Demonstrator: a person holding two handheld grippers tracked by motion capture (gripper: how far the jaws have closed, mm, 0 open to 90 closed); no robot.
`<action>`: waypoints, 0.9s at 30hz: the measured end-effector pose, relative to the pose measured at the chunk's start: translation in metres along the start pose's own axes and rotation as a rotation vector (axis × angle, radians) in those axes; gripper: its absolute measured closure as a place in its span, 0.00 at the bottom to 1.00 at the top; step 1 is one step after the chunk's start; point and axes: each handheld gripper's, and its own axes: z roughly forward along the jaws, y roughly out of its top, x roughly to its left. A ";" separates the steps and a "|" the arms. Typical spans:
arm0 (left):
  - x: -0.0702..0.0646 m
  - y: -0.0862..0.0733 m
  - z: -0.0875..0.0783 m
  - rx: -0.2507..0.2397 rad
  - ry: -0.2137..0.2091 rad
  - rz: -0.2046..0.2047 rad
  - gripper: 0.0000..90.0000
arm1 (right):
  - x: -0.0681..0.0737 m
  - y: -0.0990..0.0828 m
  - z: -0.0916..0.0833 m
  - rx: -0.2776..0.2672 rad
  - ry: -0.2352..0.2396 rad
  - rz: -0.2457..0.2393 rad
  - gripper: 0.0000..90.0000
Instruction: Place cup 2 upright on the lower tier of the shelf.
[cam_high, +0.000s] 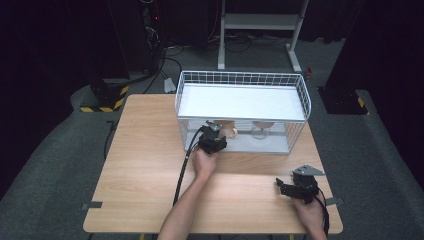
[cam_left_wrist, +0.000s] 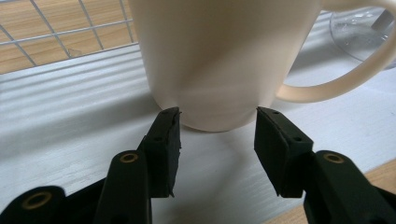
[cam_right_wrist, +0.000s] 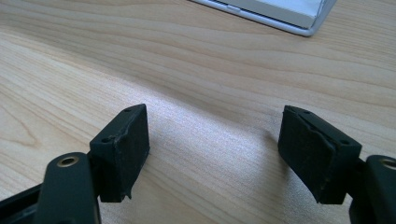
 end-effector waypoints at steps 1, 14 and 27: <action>0.000 0.000 0.000 0.002 0.001 0.005 0.57 | 0.000 0.000 0.000 0.000 0.000 0.000 0.27; -0.001 -0.003 -0.011 0.006 -0.022 0.025 0.40 | 0.000 0.000 0.000 0.001 0.001 0.002 0.27; 0.002 -0.013 -0.033 -0.031 -0.093 0.000 0.37 | 0.000 0.000 0.000 0.000 0.000 0.002 0.27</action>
